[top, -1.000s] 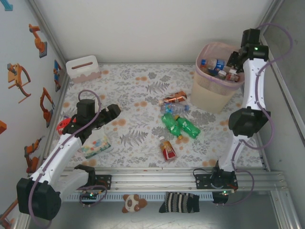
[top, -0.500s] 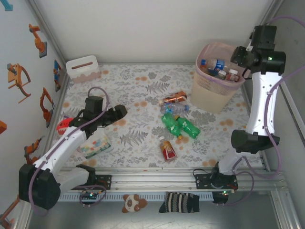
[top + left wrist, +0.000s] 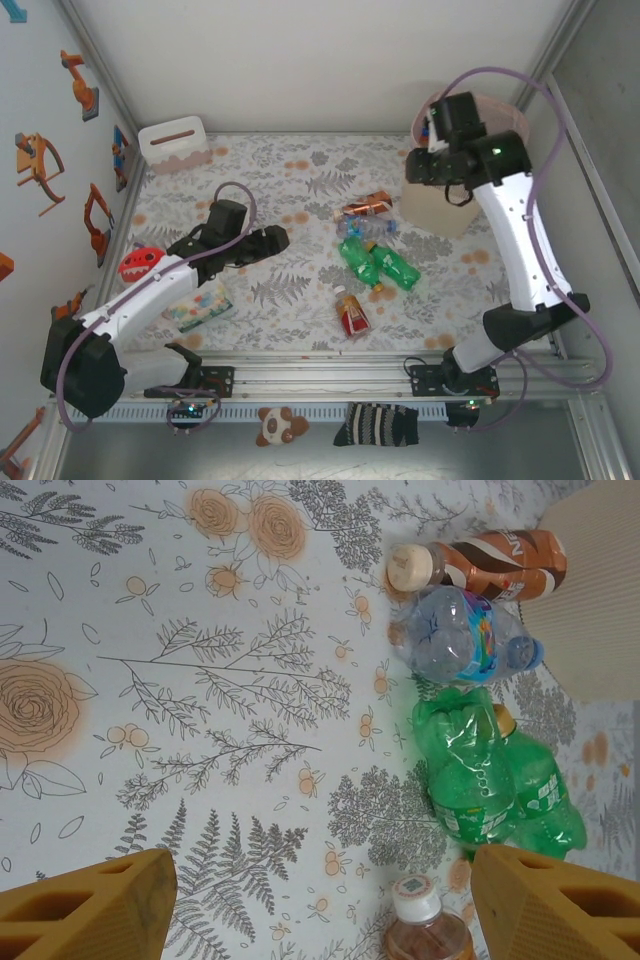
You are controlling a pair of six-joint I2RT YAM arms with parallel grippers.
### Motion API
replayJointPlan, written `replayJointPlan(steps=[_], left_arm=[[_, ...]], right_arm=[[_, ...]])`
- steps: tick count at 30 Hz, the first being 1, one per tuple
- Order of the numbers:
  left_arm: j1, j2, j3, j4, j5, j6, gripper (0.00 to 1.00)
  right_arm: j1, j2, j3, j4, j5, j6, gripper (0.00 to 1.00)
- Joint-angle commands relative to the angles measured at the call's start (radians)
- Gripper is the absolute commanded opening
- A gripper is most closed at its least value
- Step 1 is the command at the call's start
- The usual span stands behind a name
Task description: Put the plastic bottles in the bin
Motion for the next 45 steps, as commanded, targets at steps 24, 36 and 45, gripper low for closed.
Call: replayJointPlan(steps=[24,36,45], left_arm=[[0.110,-0.176,0.211,-0.255,0.210,0.688,0.81],[0.330,-0.391,0.091,-0.115,0.299,0.755,0.83],[0.333,-0.426,0.073,-0.156,0.217,0.818,0.84]], right_arm=[[0.447,0.085,-0.507,0.205,-0.094,0.280,0.46],[0.510,0.213,-0.601,0.295,-0.107,0.312,0.46],[0.515,0.331,-0.639,0.338,-0.074,0.281,0.46]])
